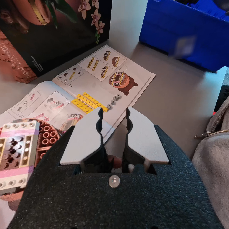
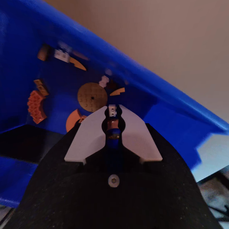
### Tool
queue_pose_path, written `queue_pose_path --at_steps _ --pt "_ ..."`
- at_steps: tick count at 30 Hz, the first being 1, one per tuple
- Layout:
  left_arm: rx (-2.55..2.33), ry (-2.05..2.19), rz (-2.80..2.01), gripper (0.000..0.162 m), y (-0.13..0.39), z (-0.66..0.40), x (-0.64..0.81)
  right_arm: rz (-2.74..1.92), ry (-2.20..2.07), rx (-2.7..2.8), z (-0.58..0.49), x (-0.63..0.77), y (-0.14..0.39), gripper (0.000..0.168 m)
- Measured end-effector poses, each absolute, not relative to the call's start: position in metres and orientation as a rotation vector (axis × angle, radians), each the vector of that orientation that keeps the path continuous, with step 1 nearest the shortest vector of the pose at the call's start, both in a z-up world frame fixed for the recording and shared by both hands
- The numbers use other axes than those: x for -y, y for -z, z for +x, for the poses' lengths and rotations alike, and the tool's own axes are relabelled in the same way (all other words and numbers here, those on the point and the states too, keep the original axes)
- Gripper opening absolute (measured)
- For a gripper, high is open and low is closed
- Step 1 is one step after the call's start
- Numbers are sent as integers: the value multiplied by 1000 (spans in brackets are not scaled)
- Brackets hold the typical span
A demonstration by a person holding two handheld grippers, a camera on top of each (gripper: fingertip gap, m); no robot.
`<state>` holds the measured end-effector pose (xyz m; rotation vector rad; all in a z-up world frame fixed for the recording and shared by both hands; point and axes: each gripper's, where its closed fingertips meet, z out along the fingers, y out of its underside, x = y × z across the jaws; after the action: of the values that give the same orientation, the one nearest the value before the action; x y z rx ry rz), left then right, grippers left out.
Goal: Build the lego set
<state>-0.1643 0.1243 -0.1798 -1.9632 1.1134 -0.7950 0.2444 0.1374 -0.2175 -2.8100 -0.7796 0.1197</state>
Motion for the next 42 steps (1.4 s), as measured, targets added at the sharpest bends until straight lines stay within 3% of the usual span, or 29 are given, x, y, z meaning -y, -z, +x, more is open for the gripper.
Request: queue_pose_path --at_steps 5,12,16,20,27,32,42 --pt "-1029 943 -1869 34 162 -161 -120 -2180 -166 1009 160 -145 116 11" --pt "-906 1633 -1539 34 87 -108 -83 -1361 -449 1137 -26 -91 7 11" --pt "-887 1909 -1403 33 54 -107 -68 -1149 -801 1060 -88 -65 4 11" --pt "-946 1899 -1365 32 43 -116 -57 -1028 -1082 910 -111 -56 -7 11" --pt "-907 2048 -1219 18 21 -136 -44 -992 -1177 982 -141 -46 1 11" --pt "-856 2371 -1045 18 5 -155 -28 -841 -1272 1106 -162 -28 -2 11" --pt "-822 2493 -936 11 -4 -164 -21 -680 -1316 1147 -177 -23 -7 11"
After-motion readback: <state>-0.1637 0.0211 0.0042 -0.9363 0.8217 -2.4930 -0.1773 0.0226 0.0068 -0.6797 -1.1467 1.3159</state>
